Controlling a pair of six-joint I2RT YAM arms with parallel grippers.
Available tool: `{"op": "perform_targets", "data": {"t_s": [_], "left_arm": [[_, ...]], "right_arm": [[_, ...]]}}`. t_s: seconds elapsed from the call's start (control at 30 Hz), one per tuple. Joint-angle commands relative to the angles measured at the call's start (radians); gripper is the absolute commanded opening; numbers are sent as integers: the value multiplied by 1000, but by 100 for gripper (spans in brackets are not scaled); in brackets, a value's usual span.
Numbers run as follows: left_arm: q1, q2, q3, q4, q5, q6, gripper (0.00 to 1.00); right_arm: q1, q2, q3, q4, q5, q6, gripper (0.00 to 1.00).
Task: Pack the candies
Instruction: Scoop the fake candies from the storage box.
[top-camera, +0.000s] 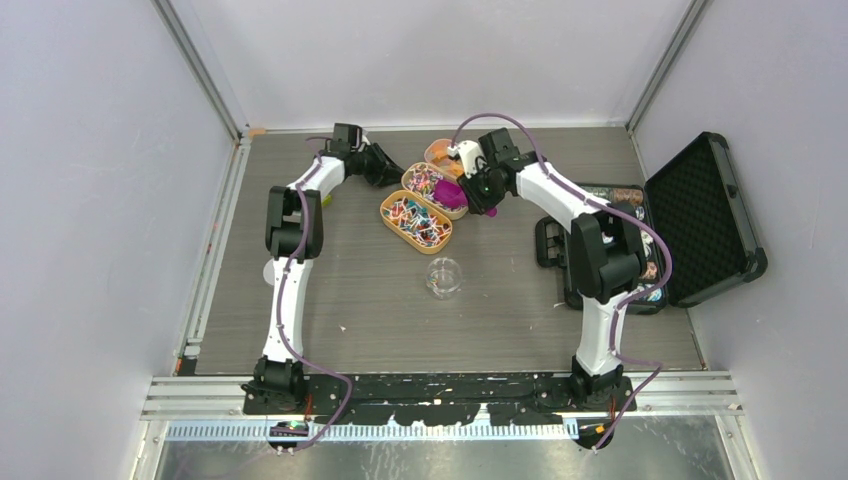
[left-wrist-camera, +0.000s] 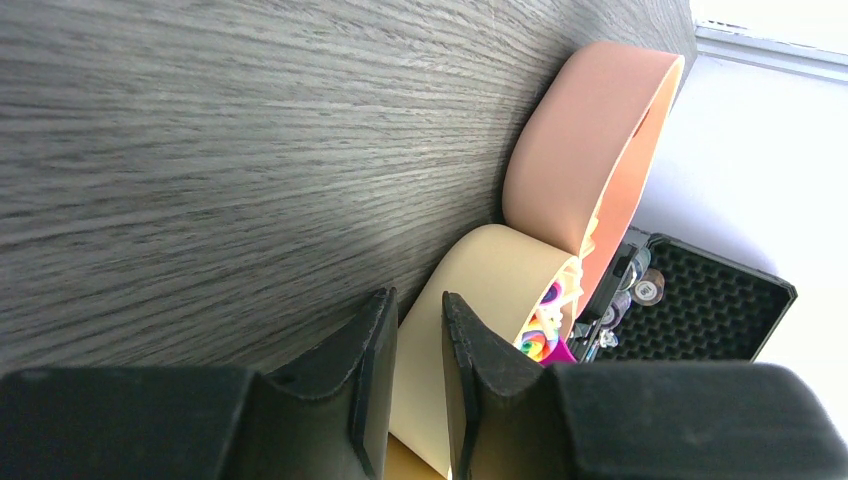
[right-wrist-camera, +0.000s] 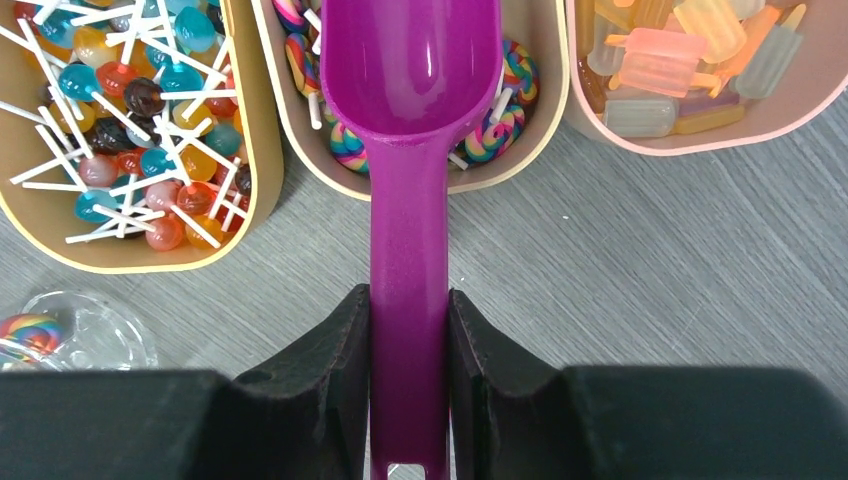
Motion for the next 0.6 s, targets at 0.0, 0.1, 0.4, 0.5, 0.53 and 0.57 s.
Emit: {"op": "perform_targets", "data": {"t_s": [0.0, 0.1, 0.4, 0.5, 0.53, 0.57], "left_arm": [[-32, -59, -17, -34, 52, 17, 26], [-32, -60, -18, -34, 51, 17, 26], [-34, -61, -18, -39, 48, 20, 26], [-33, -64, -17, -40, 48, 20, 26], [-33, -64, -16, -41, 48, 21, 26], [-32, -66, -15, -41, 48, 22, 26]], "right_arm": [[12, -32, -86, 213, -52, -9, 0], [8, -38, -104, 230, -57, -13, 0], [-3, -63, -142, 274, -80, -36, 0], [-2, -69, -117, 211, -40, -79, 0], [-2, -68, -105, 186, -33, -98, 0], [-2, -66, -91, 161, -27, -117, 0]]}}
